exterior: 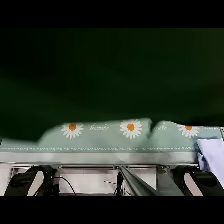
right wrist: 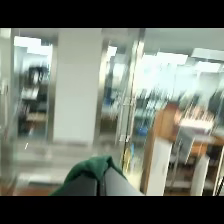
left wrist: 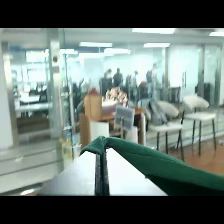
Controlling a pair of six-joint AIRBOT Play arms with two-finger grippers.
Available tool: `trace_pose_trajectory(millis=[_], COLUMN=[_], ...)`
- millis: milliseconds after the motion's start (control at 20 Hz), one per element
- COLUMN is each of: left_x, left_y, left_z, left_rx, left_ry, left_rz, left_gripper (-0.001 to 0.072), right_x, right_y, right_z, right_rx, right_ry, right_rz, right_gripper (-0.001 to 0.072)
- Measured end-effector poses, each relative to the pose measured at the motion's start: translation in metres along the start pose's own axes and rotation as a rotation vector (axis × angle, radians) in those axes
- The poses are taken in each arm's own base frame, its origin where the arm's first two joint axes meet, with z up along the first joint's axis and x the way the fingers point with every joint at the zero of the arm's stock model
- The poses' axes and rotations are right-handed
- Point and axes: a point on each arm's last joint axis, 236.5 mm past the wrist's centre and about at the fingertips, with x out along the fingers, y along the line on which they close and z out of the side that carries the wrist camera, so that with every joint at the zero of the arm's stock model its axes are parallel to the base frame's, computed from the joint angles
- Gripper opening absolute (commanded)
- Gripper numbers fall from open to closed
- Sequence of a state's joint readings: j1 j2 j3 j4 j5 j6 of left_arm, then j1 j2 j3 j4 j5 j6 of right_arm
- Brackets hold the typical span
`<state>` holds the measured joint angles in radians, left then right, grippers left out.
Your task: Fold the shirts.
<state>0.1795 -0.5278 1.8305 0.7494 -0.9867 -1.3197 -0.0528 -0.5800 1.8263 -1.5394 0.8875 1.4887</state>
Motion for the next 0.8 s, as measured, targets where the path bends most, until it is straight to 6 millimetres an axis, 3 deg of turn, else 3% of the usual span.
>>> trace_pose_trajectory(millis=[100, 200, 250, 450, 550, 800], left_x=[-0.009, -0.016, -0.020, -0.041, -0.050, -0.050], left_y=[-0.004, -0.002, 0.000, 0.020, 0.038, 0.089], left_z=[-0.017, -0.046, -0.063, -0.137, -0.177, -0.295], left_rx=[-0.047, -0.105, -0.131, -0.213, -0.263, -0.416], left_ry=[0.079, 0.203, 0.276, 0.574, 0.711, 0.968], left_rz=[0.014, 0.042, 0.058, 0.149, 0.207, 0.293], left_gripper=[0.0018, 0.0018, 0.0018, 0.0018, 0.0018, 0.0018], right_x=[-0.014, -0.019, -0.019, -0.015, -0.003, 0.067], right_y=[-0.001, -0.004, -0.005, -0.005, 0.003, 0.040], right_z=[0.009, -0.007, -0.025, -0.118, -0.167, -0.291], right_rx=[-0.005, -0.016, -0.020, -0.027, -0.019, 0.049], right_ry=[-0.002, 0.086, 0.164, 0.553, 0.745, 1.093], right_rz=[-0.004, -0.013, -0.017, -0.009, 0.028, 0.178], right_gripper=[0.0028, 0.0028, 0.0028, 0.0028, 0.0028, 0.0029])
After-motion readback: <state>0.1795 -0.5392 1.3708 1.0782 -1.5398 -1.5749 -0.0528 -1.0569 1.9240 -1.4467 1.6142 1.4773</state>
